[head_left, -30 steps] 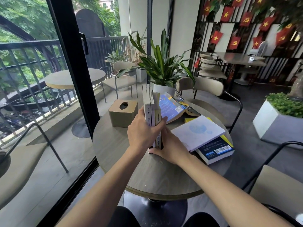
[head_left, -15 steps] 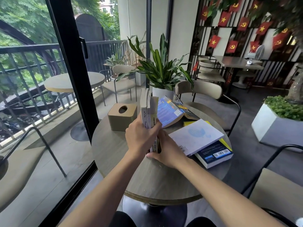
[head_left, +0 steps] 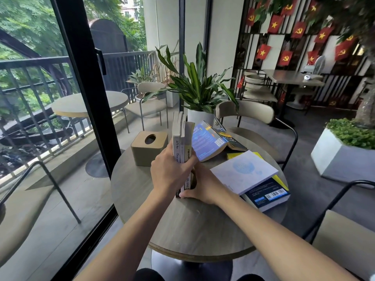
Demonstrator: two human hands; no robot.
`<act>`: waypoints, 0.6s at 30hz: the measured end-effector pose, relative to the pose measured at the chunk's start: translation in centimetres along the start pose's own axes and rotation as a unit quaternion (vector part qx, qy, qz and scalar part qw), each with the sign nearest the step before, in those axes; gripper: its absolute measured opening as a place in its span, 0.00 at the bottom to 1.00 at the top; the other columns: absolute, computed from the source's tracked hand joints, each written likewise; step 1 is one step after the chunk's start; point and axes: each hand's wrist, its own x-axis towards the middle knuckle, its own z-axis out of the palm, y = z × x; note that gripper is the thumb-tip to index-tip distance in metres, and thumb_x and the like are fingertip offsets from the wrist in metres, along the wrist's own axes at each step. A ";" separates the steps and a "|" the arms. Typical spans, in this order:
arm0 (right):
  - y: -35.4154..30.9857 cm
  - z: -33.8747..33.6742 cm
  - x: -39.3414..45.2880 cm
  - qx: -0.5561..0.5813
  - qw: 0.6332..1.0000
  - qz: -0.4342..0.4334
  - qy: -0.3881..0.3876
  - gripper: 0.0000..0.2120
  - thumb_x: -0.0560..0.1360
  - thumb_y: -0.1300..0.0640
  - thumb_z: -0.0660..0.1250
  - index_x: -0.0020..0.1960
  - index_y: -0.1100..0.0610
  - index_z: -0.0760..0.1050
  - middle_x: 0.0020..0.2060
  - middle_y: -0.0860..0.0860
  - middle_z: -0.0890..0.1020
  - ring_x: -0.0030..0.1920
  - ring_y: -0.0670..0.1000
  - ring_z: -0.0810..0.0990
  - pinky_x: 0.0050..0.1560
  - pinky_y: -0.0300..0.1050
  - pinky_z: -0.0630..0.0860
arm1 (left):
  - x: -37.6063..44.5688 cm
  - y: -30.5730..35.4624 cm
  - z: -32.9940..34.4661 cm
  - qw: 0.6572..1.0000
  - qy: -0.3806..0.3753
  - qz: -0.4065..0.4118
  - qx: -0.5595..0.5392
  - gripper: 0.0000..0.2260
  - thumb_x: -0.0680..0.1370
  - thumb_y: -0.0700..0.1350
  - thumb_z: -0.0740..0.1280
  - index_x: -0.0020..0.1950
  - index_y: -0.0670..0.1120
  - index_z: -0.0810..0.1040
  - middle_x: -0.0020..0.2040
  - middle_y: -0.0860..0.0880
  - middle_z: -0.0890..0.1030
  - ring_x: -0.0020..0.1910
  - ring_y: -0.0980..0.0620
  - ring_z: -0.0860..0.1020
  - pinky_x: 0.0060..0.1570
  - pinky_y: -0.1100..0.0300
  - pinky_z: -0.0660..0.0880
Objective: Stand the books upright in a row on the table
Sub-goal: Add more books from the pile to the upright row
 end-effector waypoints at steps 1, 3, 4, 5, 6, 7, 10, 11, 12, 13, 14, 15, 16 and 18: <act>0.0 0.0 0.1 -0.002 1.000 0.000 0.000 0.51 0.62 0.49 0.80 0.76 0.50 0.53 0.71 0.48 0.69 0.69 0.49 0.70 0.68 0.49 0.70 | 0.1 -0.2 0.2 1.000 0.003 0.001 0.003 0.18 0.68 0.66 0.61 0.42 0.52 0.75 0.29 0.56 0.69 0.33 0.49 0.69 0.35 0.58 0.63; 0.1 0.0 0.3 -0.005 1.000 0.002 -0.004 0.52 0.62 0.49 0.80 0.76 0.50 0.52 0.72 0.48 0.68 0.70 0.49 0.69 0.68 0.47 0.69 | 0.2 -0.2 0.3 1.000 0.007 -0.002 0.004 0.18 0.68 0.65 0.62 0.44 0.52 0.77 0.31 0.56 0.70 0.33 0.50 0.69 0.35 0.58 0.63; 0.1 -0.1 0.4 -0.008 1.000 0.003 -0.011 0.51 0.63 0.50 0.80 0.76 0.51 0.53 0.71 0.48 0.69 0.69 0.49 0.69 0.66 0.43 0.69 | 0.2 -0.2 0.3 1.000 0.007 -0.004 0.004 0.19 0.68 0.66 0.61 0.45 0.52 0.77 0.32 0.56 0.70 0.34 0.50 0.69 0.35 0.58 0.63; 0.0 -0.4 0.3 -0.013 1.000 -0.001 -0.019 0.50 0.64 0.51 0.79 0.76 0.51 0.53 0.70 0.48 0.69 0.68 0.49 0.70 0.63 0.38 0.69 | 0.1 -0.2 0.2 1.000 0.006 -0.007 0.005 0.20 0.67 0.67 0.60 0.45 0.52 0.78 0.32 0.56 0.70 0.34 0.51 0.69 0.36 0.58 0.62; -0.1 -0.8 0.2 -0.021 0.999 -0.007 -0.028 0.48 0.65 0.52 0.79 0.76 0.52 0.54 0.69 0.48 0.71 0.67 0.48 0.71 0.59 0.32 0.68 | 0.1 -0.1 0.2 1.000 0.004 -0.009 0.004 0.22 0.67 0.68 0.59 0.46 0.52 0.78 0.33 0.56 0.71 0.34 0.51 0.68 0.36 0.58 0.62; -0.4 -1.3 0.0 -0.023 0.999 -0.013 -0.038 0.46 0.66 0.54 0.78 0.75 0.53 0.55 0.66 0.48 0.73 0.64 0.47 0.73 0.53 0.25 0.66 | 0.0 0.0 0.2 1.000 0.004 -0.013 0.004 0.23 0.66 0.68 0.58 0.46 0.52 0.77 0.34 0.56 0.72 0.35 0.50 0.68 0.36 0.58 0.62; -0.8 -3.1 -0.2 0.004 0.998 -0.029 -0.057 0.37 0.69 0.63 0.73 0.71 0.51 0.59 0.52 0.40 0.74 0.49 0.41 0.76 0.43 0.22 0.68 | -0.1 0.0 0.1 0.999 0.005 -0.037 0.006 0.25 0.64 0.69 0.56 0.45 0.51 0.76 0.35 0.55 0.72 0.36 0.49 0.69 0.36 0.57 0.62; -0.9 -3.6 -0.1 0.011 0.998 -0.031 -0.054 0.34 0.70 0.65 0.71 0.70 0.49 0.60 0.50 0.39 0.75 0.46 0.42 0.77 0.41 0.25 0.71 | -0.1 0.0 0.2 0.999 0.006 -0.043 0.007 0.25 0.64 0.68 0.56 0.45 0.50 0.76 0.35 0.55 0.73 0.36 0.48 0.70 0.36 0.56 0.63; -0.8 -4.0 0.1 0.003 0.998 -0.033 -0.045 0.33 0.71 0.66 0.68 0.70 0.47 0.62 0.49 0.41 0.76 0.44 0.44 0.78 0.41 0.29 0.73 | -0.2 -0.1 0.2 0.999 0.005 -0.047 0.008 0.25 0.64 0.68 0.56 0.46 0.50 0.76 0.35 0.54 0.73 0.36 0.47 0.71 0.36 0.56 0.63; -0.9 -4.4 0.4 -0.005 0.999 -0.031 -0.033 0.33 0.71 0.68 0.67 0.70 0.46 0.63 0.50 0.45 0.78 0.43 0.44 0.79 0.41 0.33 0.76 | -0.2 -0.1 0.2 0.999 0.005 -0.051 0.009 0.25 0.64 0.68 0.56 0.46 0.51 0.76 0.36 0.54 0.74 0.37 0.47 0.72 0.36 0.56 0.63; -0.7 -4.7 0.7 -0.005 1.000 -0.018 -0.019 0.33 0.71 0.69 0.66 0.71 0.47 0.65 0.52 0.47 0.78 0.42 0.43 0.80 0.43 0.37 0.78 | -0.2 -0.1 0.2 0.998 0.004 -0.054 0.010 0.25 0.64 0.68 0.56 0.46 0.51 0.76 0.36 0.55 0.74 0.37 0.47 0.73 0.36 0.56 0.63; -0.6 -5.0 1.1 0.009 1.000 0.003 -0.002 0.32 0.72 0.70 0.65 0.72 0.49 0.67 0.54 0.49 0.79 0.41 0.42 0.80 0.44 0.40 0.80 | -0.2 0.0 0.2 0.998 0.004 -0.054 0.010 0.25 0.64 0.69 0.56 0.46 0.52 0.76 0.36 0.55 0.74 0.37 0.47 0.73 0.36 0.56 0.63; -0.1 -5.3 1.6 0.011 1.000 0.015 0.023 0.30 0.73 0.70 0.65 0.72 0.51 0.69 0.56 0.50 0.79 0.44 0.45 0.81 0.48 0.44 0.80 | -0.2 0.0 0.2 0.999 0.003 -0.053 0.009 0.25 0.65 0.70 0.56 0.47 0.52 0.77 0.36 0.55 0.74 0.37 0.47 0.73 0.35 0.56 0.63; 0.9 -5.8 2.8 -0.049 0.995 0.019 0.082 0.26 0.75 0.62 0.67 0.72 0.54 0.69 0.64 0.53 0.76 0.58 0.53 0.78 0.59 0.51 0.76 | -0.2 0.0 0.3 0.999 0.002 -0.049 0.006 0.26 0.65 0.70 0.56 0.48 0.52 0.77 0.37 0.55 0.74 0.38 0.47 0.75 0.35 0.56 0.64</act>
